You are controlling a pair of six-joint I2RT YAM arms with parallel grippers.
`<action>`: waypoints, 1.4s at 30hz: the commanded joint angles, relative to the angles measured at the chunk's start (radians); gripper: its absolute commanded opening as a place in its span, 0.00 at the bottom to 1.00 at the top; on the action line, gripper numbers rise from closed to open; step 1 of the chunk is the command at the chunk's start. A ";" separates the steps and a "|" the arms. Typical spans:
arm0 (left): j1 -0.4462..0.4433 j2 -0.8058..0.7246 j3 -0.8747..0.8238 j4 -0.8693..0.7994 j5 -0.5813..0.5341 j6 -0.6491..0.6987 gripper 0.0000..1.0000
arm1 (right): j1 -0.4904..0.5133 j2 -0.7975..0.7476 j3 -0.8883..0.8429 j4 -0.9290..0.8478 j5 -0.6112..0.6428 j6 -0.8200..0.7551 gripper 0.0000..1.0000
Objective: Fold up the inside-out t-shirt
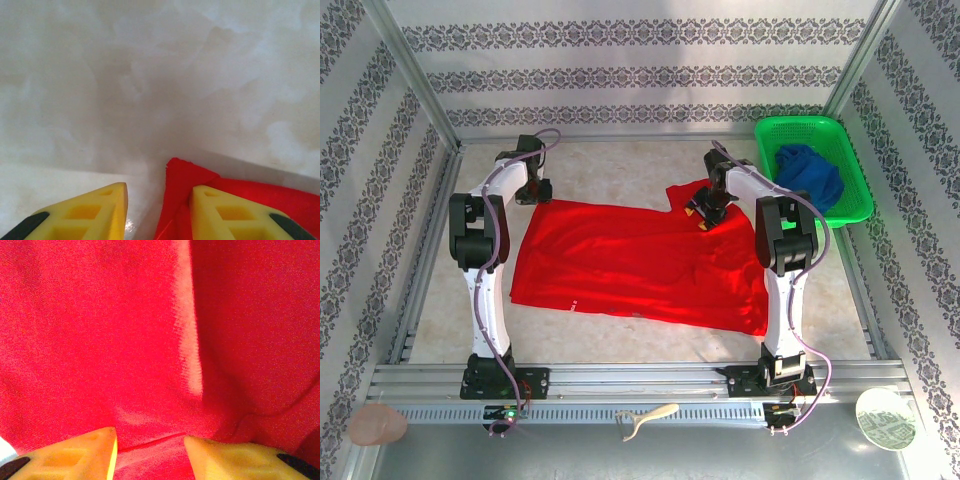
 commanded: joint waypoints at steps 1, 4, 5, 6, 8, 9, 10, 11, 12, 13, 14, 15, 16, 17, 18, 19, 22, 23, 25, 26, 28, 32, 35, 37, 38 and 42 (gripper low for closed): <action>0.006 0.021 0.031 -0.007 -0.022 0.031 0.35 | -0.017 0.082 -0.066 -0.120 0.108 0.016 0.50; 0.006 0.044 0.037 -0.001 -0.012 0.035 0.30 | -0.015 0.083 -0.065 -0.126 0.111 0.015 0.50; 0.006 0.052 0.039 0.001 -0.007 0.037 0.28 | -0.015 0.082 -0.068 -0.128 0.112 0.015 0.50; 0.006 0.058 0.040 0.002 -0.003 0.041 0.26 | -0.014 0.081 -0.067 -0.129 0.113 0.015 0.50; 0.006 0.066 0.043 0.007 0.001 0.043 0.17 | -0.013 0.081 -0.068 -0.131 0.116 0.014 0.50; 0.006 0.069 0.046 0.009 0.005 0.044 0.10 | -0.012 0.081 -0.067 -0.132 0.116 0.014 0.50; 0.006 0.070 0.050 0.010 0.009 0.043 0.03 | -0.012 0.081 -0.067 -0.133 0.118 0.016 0.50; 0.006 0.071 0.054 0.012 0.013 0.040 0.00 | -0.012 0.081 -0.068 -0.135 0.117 0.016 0.50; 0.006 0.070 0.061 0.011 0.020 0.034 0.00 | -0.012 0.081 -0.068 -0.135 0.118 0.017 0.50; 0.008 0.069 0.068 0.008 0.032 0.026 0.00 | -0.013 0.081 -0.067 -0.135 0.119 0.019 0.50; 0.010 0.067 0.075 0.006 0.045 0.014 0.00 | -0.012 0.081 -0.068 -0.136 0.119 0.020 0.50; 0.014 0.064 0.080 0.006 0.057 -0.003 0.00 | -0.012 0.081 -0.067 -0.137 0.122 0.022 0.50; 0.021 0.057 0.083 0.006 0.077 -0.029 0.00 | -0.013 0.081 -0.068 -0.137 0.122 0.024 0.50; 0.030 0.049 0.084 0.008 0.103 -0.062 0.00 | -0.012 0.081 -0.067 -0.139 0.124 0.028 0.50; 0.039 0.039 0.078 0.015 0.129 -0.095 0.00 | -0.013 0.082 -0.068 -0.140 0.124 0.030 0.50; 0.052 0.023 0.065 0.035 0.163 -0.140 0.00 | -0.013 0.082 -0.067 -0.142 0.125 0.033 0.50; 0.083 -0.039 -0.021 0.127 0.265 -0.276 0.00 | -0.012 0.085 -0.065 -0.144 0.128 0.038 0.50; 0.093 -0.068 -0.063 0.179 0.301 -0.333 0.00 | -0.013 0.085 -0.063 -0.147 0.129 0.041 0.50; 0.116 -0.118 -0.164 0.300 0.372 -0.462 0.00 | -0.012 0.085 -0.062 -0.150 0.131 0.044 0.50; 0.127 -0.142 -0.219 0.367 0.395 -0.535 0.00 | -0.012 0.085 -0.062 -0.149 0.131 0.045 0.50; 0.148 -0.178 -0.321 0.488 0.419 -0.664 0.00 | -0.013 0.086 -0.061 -0.152 0.132 0.047 0.50; 0.170 -0.201 -0.450 0.675 0.419 -0.843 0.00 | -0.012 0.088 -0.058 -0.156 0.134 0.051 0.50; 0.173 -0.210 -0.471 0.703 0.374 -0.860 0.00 | -0.012 0.087 -0.060 -0.157 0.132 0.055 0.50; 0.177 -0.218 -0.476 0.715 0.344 -0.860 0.00 | -0.013 0.087 -0.061 -0.157 0.132 0.056 0.50; 0.180 -0.221 -0.481 0.729 0.337 -0.861 0.00 | -0.013 0.087 -0.062 -0.157 0.134 0.058 0.50; 0.199 -0.242 -0.550 0.941 0.358 -0.888 0.00 | -0.013 0.086 -0.064 -0.157 0.135 0.058 0.50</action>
